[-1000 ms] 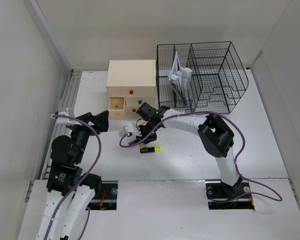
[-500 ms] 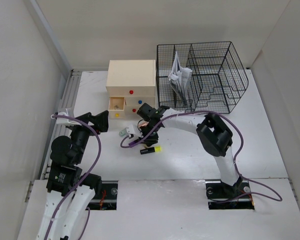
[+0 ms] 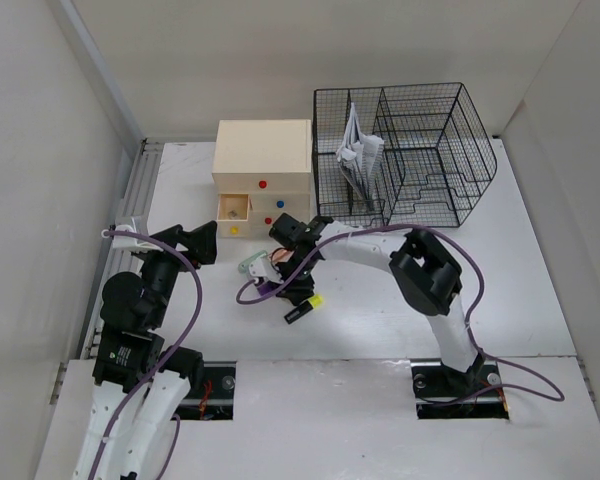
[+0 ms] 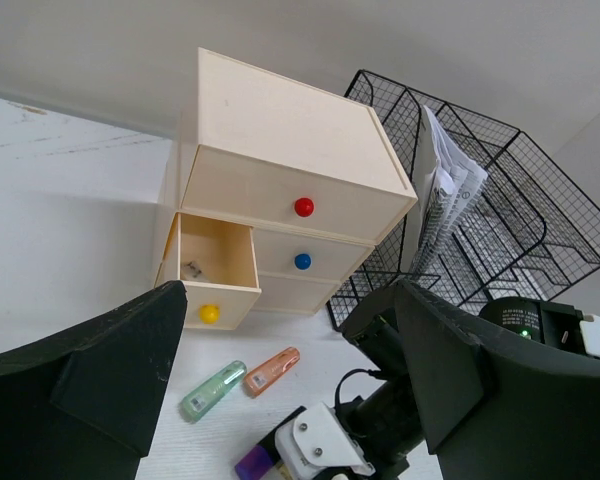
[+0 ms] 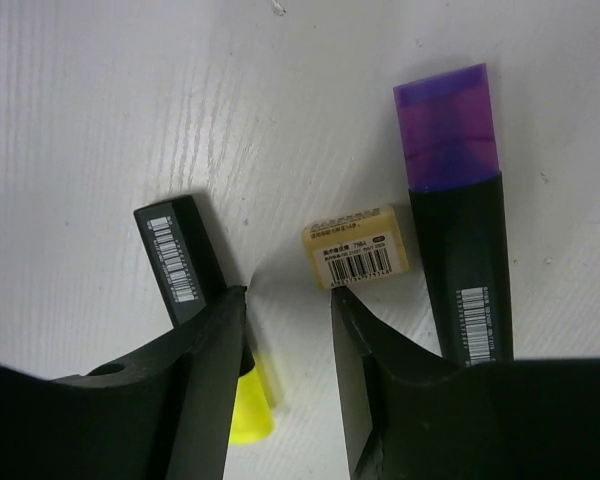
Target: Organize the desk
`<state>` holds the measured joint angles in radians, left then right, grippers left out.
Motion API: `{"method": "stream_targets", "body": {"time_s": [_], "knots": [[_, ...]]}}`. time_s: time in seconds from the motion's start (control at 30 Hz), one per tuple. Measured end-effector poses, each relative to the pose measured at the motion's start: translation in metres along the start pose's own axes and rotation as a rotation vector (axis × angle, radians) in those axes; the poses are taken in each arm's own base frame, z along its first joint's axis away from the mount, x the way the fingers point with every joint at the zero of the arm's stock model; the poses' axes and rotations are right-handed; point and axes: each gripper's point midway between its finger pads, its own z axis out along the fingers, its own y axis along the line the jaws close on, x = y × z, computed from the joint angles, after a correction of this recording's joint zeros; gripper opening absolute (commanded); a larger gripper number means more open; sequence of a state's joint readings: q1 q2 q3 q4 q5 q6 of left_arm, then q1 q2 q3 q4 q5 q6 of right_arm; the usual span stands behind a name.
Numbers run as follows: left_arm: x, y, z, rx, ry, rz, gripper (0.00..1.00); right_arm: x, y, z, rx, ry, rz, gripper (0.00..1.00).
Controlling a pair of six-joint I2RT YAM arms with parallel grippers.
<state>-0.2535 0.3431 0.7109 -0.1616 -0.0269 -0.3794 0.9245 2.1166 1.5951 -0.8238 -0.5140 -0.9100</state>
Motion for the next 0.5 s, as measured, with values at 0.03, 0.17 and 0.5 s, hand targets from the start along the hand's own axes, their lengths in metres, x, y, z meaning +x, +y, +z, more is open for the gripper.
{"method": "stream_targets", "body": {"time_s": [0.03,0.17,0.5], "knots": [[0.000,0.000,0.000,0.000,0.000,0.000,0.83,0.000,0.000,0.001,-0.002,-0.002,0.001,0.47],[0.000,0.000,0.000,0.000,0.000,0.000,0.83,-0.005,0.000,0.002,0.000,-0.013,0.013,0.53],[0.000,0.000,0.000,0.000,0.000,0.000,0.83,-0.012,-0.020,0.003,0.096,-0.025,0.069,0.61]]}}
